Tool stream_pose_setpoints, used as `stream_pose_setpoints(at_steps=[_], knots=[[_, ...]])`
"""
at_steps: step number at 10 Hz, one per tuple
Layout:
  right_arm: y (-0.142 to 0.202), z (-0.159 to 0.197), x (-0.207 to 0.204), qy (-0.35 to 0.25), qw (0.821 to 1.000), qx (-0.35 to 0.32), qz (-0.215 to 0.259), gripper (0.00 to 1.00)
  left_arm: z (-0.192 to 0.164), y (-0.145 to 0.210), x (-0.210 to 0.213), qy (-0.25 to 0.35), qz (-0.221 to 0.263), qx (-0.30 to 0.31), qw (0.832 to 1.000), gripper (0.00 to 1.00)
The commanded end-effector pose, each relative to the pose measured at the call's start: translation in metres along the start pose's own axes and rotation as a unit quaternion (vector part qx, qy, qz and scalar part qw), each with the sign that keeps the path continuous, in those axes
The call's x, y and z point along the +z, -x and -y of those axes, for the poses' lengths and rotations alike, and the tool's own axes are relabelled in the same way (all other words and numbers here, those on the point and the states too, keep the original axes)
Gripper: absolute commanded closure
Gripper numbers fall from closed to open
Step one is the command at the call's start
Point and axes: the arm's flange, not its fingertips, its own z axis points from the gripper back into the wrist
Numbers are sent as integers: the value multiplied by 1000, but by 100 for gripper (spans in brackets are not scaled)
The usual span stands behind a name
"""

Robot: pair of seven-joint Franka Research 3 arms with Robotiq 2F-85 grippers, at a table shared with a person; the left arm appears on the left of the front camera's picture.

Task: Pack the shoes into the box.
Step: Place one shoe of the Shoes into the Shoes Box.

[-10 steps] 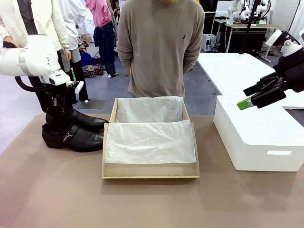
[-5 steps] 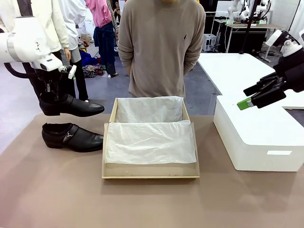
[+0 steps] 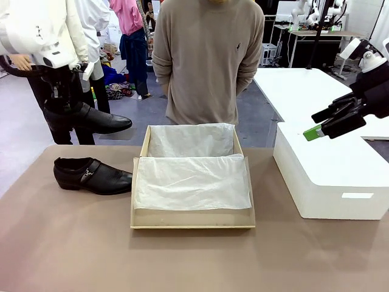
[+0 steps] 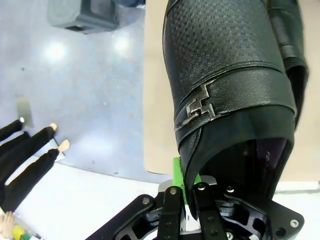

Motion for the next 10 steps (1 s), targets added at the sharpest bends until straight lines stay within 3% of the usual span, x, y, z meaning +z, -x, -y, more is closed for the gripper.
stream_pose_setpoints(at_steps=[1,7,10], knots=[[-2,1,-1,-5,1000,4,8,0,11,-22,24,23,5,-5,1000,100],[-2,1,-1,-5,1000,4,8,0,52,-118,48,10,34,-3,999,100],[-2,1,-1,-5,1000,4,8,0,62,-140,42,20,27,4,999,100]])
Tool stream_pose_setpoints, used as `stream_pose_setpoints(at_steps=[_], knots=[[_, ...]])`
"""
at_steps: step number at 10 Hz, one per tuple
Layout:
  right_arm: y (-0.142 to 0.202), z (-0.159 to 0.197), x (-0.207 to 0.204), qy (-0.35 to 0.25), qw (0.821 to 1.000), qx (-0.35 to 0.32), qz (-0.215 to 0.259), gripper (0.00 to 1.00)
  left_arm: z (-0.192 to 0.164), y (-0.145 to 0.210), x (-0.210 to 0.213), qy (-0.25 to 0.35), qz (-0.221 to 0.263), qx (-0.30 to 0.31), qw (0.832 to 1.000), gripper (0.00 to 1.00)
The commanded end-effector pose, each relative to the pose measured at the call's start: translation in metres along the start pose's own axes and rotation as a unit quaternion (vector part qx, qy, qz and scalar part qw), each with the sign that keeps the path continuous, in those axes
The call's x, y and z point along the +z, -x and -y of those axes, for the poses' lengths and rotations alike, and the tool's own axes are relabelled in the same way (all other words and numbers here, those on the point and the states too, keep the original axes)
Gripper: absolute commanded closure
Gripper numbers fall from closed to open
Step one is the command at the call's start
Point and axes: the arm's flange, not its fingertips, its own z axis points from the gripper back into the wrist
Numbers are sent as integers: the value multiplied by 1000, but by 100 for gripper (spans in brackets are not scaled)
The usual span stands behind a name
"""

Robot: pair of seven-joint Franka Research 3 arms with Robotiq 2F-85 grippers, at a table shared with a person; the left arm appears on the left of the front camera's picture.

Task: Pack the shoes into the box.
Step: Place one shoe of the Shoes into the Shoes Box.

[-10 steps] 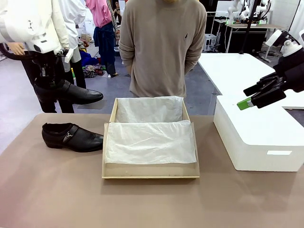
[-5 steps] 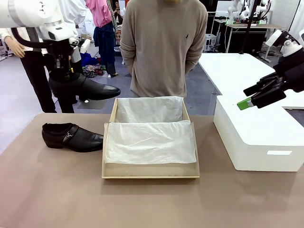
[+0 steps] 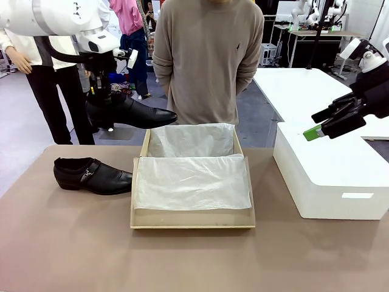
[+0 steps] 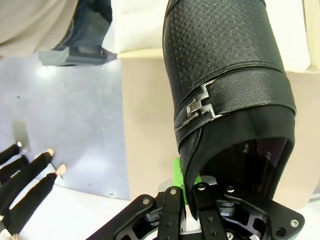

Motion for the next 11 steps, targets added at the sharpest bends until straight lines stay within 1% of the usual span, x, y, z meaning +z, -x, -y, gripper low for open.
stream_pose_setpoints(at_steps=[1,5,6,8,11], knots=[[-1,1,-1,-5,1000,4,8,0,-2,5,3,-3,0,-3,1000,100],[-1,1,-1,-5,1000,4,8,0,-2,5,3,-3,0,-3,1000,100],[-1,1,-1,-5,1000,4,8,0,-1,3,-3,2,-1,2,1000,100],[-1,1,-1,-5,1000,4,8,0,7,-23,-2,6,-12,6,1000,100],[-1,1,-1,-5,1000,4,8,0,0,-77,-5,15,-12,6,1000,100]])
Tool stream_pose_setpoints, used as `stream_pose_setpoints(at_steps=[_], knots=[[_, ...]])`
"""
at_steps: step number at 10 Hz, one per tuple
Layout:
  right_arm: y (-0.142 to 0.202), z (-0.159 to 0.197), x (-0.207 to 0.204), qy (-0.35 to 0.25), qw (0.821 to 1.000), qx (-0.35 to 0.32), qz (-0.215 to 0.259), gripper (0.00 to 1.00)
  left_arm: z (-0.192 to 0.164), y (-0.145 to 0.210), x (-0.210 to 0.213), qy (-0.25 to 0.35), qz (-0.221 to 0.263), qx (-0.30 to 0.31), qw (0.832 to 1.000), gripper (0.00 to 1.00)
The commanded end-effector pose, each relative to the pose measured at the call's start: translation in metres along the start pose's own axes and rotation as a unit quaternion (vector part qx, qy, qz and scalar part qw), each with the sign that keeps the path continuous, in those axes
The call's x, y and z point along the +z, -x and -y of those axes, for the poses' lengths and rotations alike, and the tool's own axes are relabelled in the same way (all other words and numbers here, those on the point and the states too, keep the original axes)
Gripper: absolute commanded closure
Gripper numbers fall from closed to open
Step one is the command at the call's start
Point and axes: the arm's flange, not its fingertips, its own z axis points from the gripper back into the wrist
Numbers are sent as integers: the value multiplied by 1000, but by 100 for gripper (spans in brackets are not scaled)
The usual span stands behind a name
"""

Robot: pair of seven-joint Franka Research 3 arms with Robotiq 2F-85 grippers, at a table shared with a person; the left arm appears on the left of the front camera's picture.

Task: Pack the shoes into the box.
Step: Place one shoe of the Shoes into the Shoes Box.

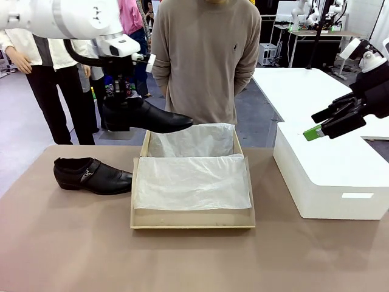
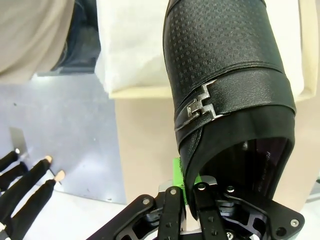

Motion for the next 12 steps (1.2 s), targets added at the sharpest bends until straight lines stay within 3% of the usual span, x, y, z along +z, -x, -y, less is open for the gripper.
stream_pose_setpoints(at_steps=[1,5,12], knots=[[-1,1,-1,-5,1000,4,8,0,-16,-30,3,8,-9,9,1000,100],[-1,1,-1,-5,1000,4,8,0,-28,-80,-22,-10,-7,32,999,100],[-1,1,-1,-5,1000,4,8,0,-22,-109,-72,19,4,26,999,100]])
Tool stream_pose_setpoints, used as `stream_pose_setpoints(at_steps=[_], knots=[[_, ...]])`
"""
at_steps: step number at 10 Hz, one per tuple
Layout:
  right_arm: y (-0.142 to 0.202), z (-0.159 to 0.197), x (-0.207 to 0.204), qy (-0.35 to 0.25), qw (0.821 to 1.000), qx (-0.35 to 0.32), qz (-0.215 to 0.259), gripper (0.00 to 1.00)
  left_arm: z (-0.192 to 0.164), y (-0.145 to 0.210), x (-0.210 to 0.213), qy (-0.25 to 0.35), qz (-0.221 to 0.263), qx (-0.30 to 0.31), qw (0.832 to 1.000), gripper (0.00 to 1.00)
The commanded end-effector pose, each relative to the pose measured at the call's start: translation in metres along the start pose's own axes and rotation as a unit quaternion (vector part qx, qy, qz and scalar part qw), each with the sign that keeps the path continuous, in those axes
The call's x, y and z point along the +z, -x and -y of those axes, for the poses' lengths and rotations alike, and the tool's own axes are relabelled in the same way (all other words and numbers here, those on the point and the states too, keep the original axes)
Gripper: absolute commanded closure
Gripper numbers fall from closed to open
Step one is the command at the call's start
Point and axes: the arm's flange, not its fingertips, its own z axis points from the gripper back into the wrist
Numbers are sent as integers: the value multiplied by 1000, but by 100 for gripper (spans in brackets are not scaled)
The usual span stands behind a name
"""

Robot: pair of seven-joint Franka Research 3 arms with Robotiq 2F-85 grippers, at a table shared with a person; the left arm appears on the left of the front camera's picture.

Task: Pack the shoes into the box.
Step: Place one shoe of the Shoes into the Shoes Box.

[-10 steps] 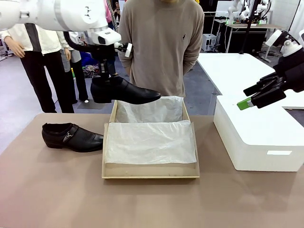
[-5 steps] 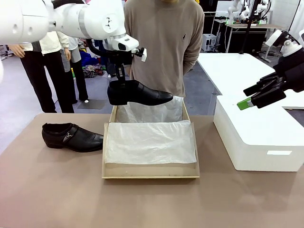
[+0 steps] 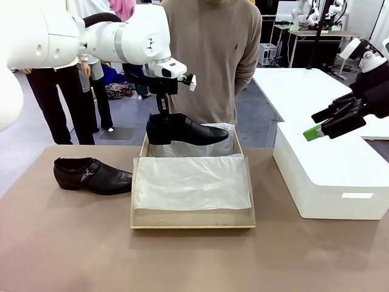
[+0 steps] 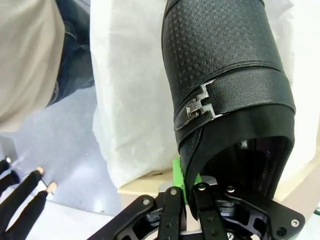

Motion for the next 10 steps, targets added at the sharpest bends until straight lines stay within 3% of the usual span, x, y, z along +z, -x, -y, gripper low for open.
stream_pose_setpoints(at_steps=[1,7,10], knots=[[-1,1,-1,-5,1000,4,8,0,-5,-7,3,-8,7,3,1000,100],[-1,1,-1,-5,1000,4,8,0,-6,-18,-28,-31,0,-41,999,100],[-1,1,-1,-5,1000,4,8,0,-10,-14,-34,-9,1,-62,998,100]])
